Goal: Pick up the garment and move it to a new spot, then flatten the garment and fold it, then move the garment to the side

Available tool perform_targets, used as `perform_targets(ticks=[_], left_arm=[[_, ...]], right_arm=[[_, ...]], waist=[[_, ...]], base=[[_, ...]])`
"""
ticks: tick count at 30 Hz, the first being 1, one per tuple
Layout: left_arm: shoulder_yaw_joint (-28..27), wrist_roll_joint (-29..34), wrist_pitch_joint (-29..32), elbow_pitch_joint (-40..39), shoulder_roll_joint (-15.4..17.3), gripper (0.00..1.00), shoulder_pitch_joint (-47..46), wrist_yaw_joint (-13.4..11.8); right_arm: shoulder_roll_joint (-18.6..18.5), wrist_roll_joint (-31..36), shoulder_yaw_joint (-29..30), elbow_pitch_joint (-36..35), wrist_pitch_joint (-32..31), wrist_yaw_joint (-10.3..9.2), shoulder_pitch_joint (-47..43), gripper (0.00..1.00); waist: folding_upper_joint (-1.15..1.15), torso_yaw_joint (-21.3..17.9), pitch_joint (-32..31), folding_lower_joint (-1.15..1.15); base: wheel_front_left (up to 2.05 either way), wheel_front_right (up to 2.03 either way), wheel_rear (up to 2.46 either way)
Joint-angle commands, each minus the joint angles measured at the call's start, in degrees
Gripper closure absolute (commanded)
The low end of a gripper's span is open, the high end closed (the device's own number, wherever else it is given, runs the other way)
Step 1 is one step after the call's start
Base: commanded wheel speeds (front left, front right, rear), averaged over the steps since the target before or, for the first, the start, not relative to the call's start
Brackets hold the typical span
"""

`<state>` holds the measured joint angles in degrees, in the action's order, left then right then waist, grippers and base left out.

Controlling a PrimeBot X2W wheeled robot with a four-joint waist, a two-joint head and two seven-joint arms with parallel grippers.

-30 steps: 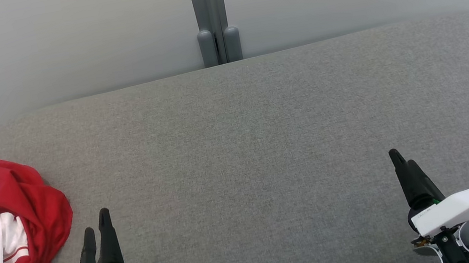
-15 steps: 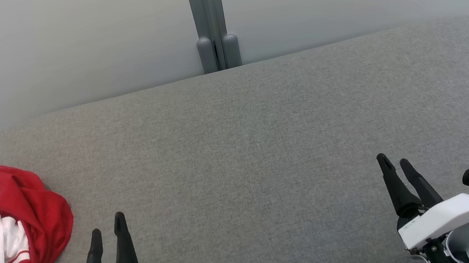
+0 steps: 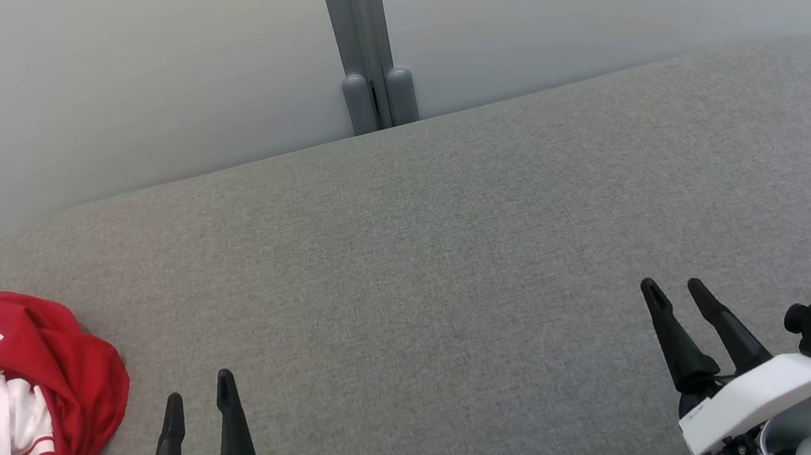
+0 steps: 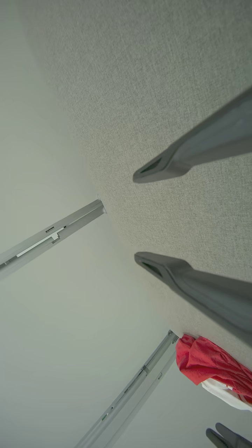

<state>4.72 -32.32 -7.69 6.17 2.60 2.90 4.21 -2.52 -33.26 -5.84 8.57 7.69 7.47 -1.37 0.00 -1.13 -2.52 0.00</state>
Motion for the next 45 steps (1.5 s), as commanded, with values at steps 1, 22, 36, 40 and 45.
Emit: perform_targets(ticks=[1, 22, 36, 40, 45], left_arm=[[0.18, 1.81, -0.66, -0.75, 0.45, 0.0, 0.16, 0.32], [0.43, 12.07, -3.54, 0.49, 0.35, 0.0, 1.84, 1.05], [1.79, 16.62, -5.22, 0.67, 0.4, 0.0, 2.49, 1.58], [2.0, 18.4, -5.64, 0.64, 0.42, 0.0, 2.65, 1.5], [2.16, 20.65, -6.16, 0.6, 0.44, 0.0, 2.78, 1.25]], right_arm=[[-0.29, 2.0, -0.05, -1.0, 0.63, 0.02, -0.31, 0.0], [-0.38, 12.42, -0.01, -2.34, 3.52, 0.02, -1.59, 0.0], [-0.42, 17.89, -0.52, -1.97, 5.31, 0.03, -2.51, 0.0], [-0.43, 19.39, -0.57, -1.98, 5.72, 0.03, -2.7, 0.0], [-0.43, 21.29, -0.73, -2.09, 6.21, 0.03, -2.81, 0.0]], waist=[[0.0, 0.01, -0.04, 0.0], [0.0, -0.38, -0.16, 0.0], [0.0, -0.56, -0.3, 0.0], [0.0, -0.62, -0.27, 0.0], [0.0, -0.68, -0.25, 0.0]], base=[[0.0, 0.0, 0.0], [0.0, 0.0, 0.0], [0.0, 0.0, 0.0], [0.0, 0.0, 0.0], [0.0, 0.0, 0.0]])
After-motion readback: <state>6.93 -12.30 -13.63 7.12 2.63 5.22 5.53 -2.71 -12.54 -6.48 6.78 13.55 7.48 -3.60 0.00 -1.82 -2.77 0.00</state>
